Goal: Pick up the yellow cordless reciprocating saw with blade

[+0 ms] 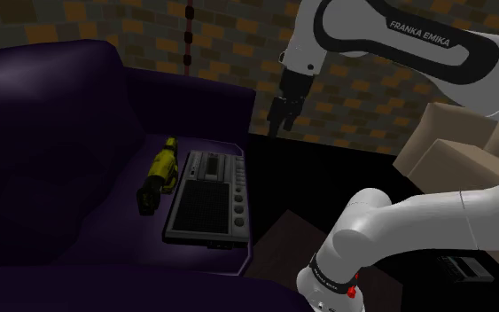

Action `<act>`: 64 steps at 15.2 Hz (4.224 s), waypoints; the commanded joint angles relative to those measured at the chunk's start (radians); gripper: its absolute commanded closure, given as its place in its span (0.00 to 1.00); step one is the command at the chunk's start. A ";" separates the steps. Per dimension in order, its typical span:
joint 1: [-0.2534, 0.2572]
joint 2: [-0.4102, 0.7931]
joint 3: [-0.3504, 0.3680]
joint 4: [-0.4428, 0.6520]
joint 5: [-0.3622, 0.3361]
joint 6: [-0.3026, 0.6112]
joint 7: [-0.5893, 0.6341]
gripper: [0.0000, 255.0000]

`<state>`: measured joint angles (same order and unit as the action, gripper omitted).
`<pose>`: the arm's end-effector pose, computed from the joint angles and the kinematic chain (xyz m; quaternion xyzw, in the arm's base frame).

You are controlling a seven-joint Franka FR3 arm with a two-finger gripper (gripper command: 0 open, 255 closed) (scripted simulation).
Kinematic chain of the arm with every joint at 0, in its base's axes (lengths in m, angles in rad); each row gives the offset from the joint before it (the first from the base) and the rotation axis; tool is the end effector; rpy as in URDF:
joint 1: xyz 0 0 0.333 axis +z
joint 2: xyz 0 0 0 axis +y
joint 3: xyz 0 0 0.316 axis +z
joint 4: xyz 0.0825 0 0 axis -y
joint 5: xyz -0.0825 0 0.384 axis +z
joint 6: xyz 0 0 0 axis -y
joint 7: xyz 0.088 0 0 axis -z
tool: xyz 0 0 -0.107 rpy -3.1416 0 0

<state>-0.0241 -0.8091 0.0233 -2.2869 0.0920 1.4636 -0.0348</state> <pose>0.2895 0.0132 0.6206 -0.9991 -0.0179 0.0064 0.0375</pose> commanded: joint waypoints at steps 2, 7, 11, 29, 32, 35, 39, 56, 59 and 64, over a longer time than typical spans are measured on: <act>-0.003 0.016 0.018 -0.010 0.014 0.028 0.032 0.00; -0.020 0.122 0.109 -0.036 0.072 0.173 0.190 0.00; -0.037 0.231 0.177 -0.030 0.102 0.287 0.314 0.00; -0.097 0.899 0.360 0.279 -0.037 0.669 0.908 0.00; -0.081 1.020 0.349 0.371 -0.089 0.694 1.005 0.00; -0.059 1.139 0.327 0.475 -0.132 0.707 1.091 0.00; -0.054 1.160 0.321 0.462 -0.140 0.742 1.095 0.00; -0.051 1.184 0.317 0.444 -0.149 0.782 1.099 1.00; -0.053 1.164 0.321 0.459 -0.141 0.748 1.096 1.00; -0.057 1.134 0.326 0.488 -0.130 0.691 1.092 1.00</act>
<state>-0.0803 0.3325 0.3477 -1.8063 -0.0404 2.1656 1.0587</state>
